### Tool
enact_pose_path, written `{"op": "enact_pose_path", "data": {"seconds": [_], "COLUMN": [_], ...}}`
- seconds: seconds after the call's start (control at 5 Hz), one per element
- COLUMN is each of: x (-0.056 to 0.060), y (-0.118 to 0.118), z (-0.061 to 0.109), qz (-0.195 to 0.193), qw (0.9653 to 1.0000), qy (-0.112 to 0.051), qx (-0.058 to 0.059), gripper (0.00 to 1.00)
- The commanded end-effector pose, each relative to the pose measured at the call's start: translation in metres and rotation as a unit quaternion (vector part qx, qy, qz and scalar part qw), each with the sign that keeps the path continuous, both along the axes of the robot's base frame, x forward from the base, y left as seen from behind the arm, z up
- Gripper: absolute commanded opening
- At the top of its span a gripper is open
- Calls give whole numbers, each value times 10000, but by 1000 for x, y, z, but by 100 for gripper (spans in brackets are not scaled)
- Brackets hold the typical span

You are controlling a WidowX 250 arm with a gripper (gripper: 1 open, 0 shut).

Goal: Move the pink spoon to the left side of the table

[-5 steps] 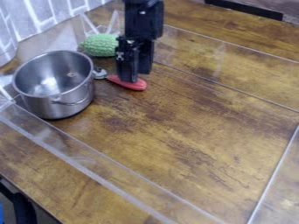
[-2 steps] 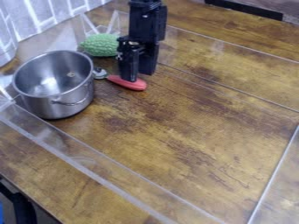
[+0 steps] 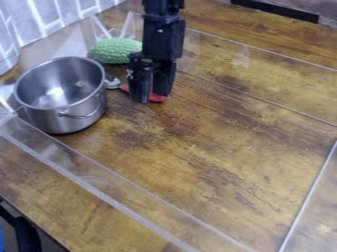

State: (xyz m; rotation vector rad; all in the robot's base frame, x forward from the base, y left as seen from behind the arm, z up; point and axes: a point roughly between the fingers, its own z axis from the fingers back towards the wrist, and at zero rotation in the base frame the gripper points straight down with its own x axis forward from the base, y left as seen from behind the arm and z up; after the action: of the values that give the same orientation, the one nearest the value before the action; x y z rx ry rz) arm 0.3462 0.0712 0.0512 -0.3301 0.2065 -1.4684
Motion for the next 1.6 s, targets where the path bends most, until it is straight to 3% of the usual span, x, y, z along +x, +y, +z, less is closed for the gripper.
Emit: {"op": "enact_pose_path", "data": {"seconds": [0.0,0.2,0.4,0.6,0.8,1.2,1.4], "x": [-11,-3,6,7,5,-3,-9], "y": [24,20,12,-4,-16,-35,-40], "z": [40,54,66,84,98,76,75], "qz": [386,331,188,-232,-374,-281,-409], "qw": [9978,9980,9985,9987,9985,9993,9988], "qy": [-537,-531,-509,-460,-391,-244,-245], "qx": [92,-8,-30,-60,-36,11,-97], "gripper": [100,0,100,100,100,100,100]}}
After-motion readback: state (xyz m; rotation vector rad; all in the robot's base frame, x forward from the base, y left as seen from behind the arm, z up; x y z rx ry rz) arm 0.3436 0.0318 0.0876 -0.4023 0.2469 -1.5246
